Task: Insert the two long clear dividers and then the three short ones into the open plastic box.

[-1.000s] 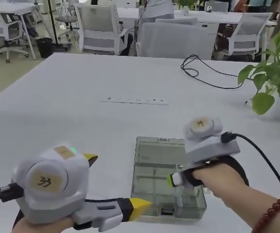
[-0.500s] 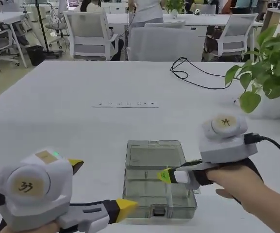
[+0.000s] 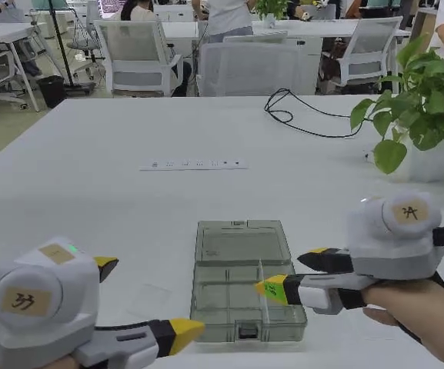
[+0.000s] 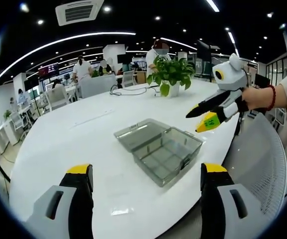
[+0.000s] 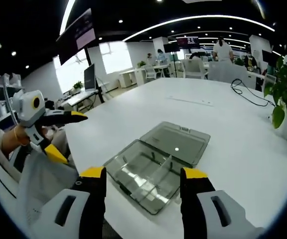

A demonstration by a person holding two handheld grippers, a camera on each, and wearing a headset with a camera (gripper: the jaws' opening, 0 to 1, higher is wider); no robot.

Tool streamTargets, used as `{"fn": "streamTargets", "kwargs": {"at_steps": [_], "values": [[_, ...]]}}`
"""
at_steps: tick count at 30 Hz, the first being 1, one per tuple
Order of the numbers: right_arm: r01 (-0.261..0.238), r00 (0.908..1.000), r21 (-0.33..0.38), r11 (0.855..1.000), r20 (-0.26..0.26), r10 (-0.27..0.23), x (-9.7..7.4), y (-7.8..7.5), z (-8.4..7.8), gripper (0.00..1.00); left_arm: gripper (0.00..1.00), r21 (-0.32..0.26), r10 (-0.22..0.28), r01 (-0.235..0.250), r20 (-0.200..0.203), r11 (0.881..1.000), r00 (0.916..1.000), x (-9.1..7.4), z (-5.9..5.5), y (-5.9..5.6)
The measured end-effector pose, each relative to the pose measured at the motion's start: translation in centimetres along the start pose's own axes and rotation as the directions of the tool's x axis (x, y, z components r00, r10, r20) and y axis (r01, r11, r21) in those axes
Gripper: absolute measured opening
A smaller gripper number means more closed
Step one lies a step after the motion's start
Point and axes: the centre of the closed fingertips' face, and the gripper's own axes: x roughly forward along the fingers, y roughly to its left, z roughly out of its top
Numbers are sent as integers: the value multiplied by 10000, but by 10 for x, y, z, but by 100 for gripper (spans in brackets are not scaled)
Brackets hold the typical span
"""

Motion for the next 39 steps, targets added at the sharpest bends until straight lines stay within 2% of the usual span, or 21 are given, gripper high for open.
{"fn": "streamTargets", "kwargs": {"at_steps": [11,20,24,26,29,31,39], "values": [[-403,9985,-587,9975,348,424,-13,10,-9,72,89,-110,94,-95,-50,9999,9999,-4,-3,3],[-418,9972,-764,9962,579,463,-20,6,-12,79,88,-102,179,-181,-169,9998,9997,-5,-4,6],[-410,9974,-768,9962,567,454,-22,5,-13,80,80,-240,67,-76,-357,9997,9993,-3,-5,7],[-364,9976,-723,9967,555,405,-23,4,-14,79,77,-241,105,-117,-526,9996,9986,-1,-7,10],[-264,9980,-700,9972,558,304,-24,2,-14,79,70,-209,190,-214,-1071,9996,9941,1,-14,14],[-238,9978,-664,9975,594,277,-25,2,-14,79,68,-310,247,-294,-1403,9991,9898,2,-19,17],[-179,9980,-883,9959,589,232,-27,7,-13,79,56,-679,230,-394,-2284,9969,9733,12,-37,27]]}}
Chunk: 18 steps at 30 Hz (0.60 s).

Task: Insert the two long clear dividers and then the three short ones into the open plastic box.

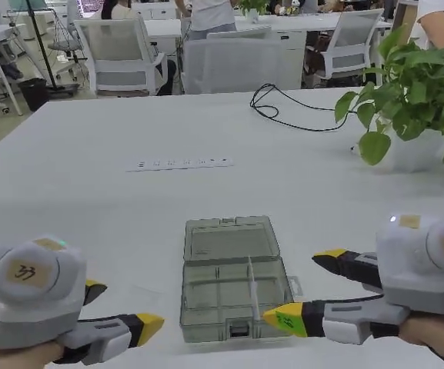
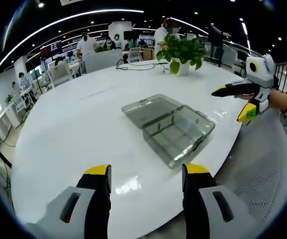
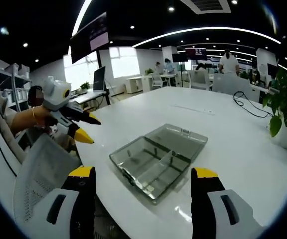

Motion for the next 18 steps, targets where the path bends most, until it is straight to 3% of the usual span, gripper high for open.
{"fn": "streamTargets", "kwargs": {"at_steps": [4,13,18], "values": [[54,9997,-359,9993,-245,-62,1,4,-5,79,53,-329,102,-120,-547,9994,9985,7,-12,6],[9,9989,-669,9978,-468,-40,5,8,-10,79,48,-472,368,-427,-1204,9980,9920,22,-31,23],[58,9990,-580,9983,-445,-84,6,7,-11,79,45,-618,459,-581,-1823,9964,9822,29,-45,31]]}}
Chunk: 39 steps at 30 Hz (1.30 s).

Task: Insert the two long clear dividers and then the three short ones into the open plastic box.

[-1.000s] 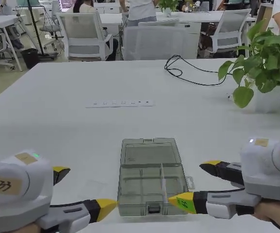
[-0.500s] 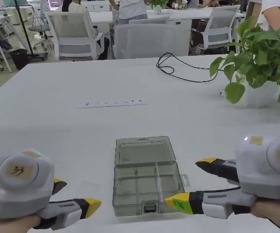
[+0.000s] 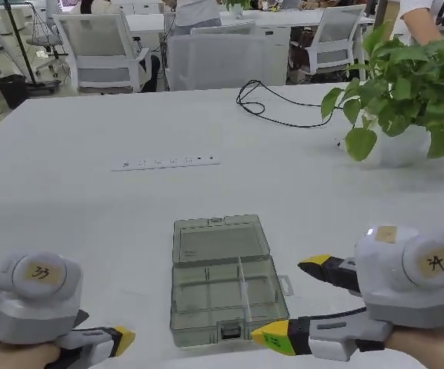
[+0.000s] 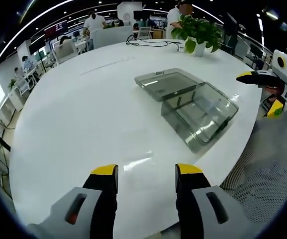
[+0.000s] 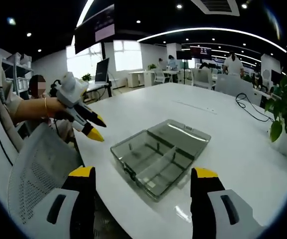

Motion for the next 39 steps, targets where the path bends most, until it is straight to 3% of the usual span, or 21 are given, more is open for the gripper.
{"fn": "streamTargets", "kwargs": {"at_steps": [5,13,19,29,39], "values": [[89,9999,49,9999,-47,-88,1,-2,-1,78,42,-329,-169,159,-276,9993,9995,8,-6,2],[200,9998,205,9996,-93,-199,3,-4,-2,77,39,-640,-73,23,-788,9979,9969,19,-16,8],[247,9997,319,9992,-62,-245,3,-7,-1,77,37,-836,-115,43,-850,9965,9963,24,-20,7],[405,9990,419,9983,-185,-398,5,-11,-4,75,34,-365,90,-131,-1118,9992,9937,27,-22,6],[530,9979,464,9975,-391,-512,6,-11,-8,74,33,-353,245,-296,-1378,9989,9902,27,-22,7]]}}
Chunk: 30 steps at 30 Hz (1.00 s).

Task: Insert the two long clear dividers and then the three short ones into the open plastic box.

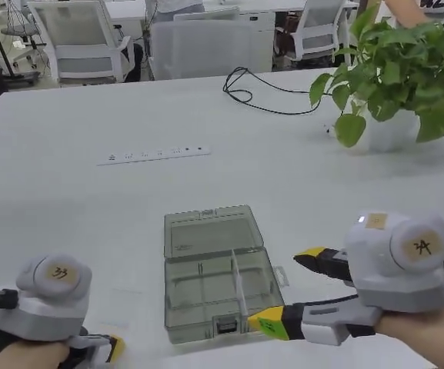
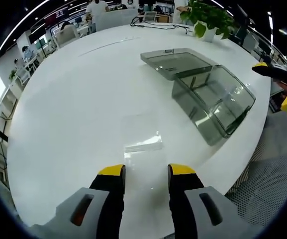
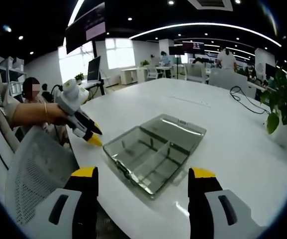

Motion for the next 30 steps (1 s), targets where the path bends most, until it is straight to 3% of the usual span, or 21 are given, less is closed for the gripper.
{"fn": "streamTargets", "kwargs": {"at_steps": [8,11,19,27,30], "values": [[597,9980,237,9979,-230,-591,0,-9,-3,71,32,-325,135,-134,26,9994,9999,0,1,1],[642,9978,392,9972,-185,-635,0,-10,-2,71,31,-497,109,-98,228,9987,9997,-2,4,2],[676,9977,735,9950,29,-680,1,-9,5,70,30,-578,120,-105,248,9983,9996,-4,-1,2],[537,9964,1447,9880,566,-624,1,-5,19,63,30,-1220,42,98,1144,9925,9934,-23,11,-3],[341,9951,1889,9814,843,-508,3,-2,27,61,30,-1585,-59,342,1760,9868,9844,-31,20,-9]]}}
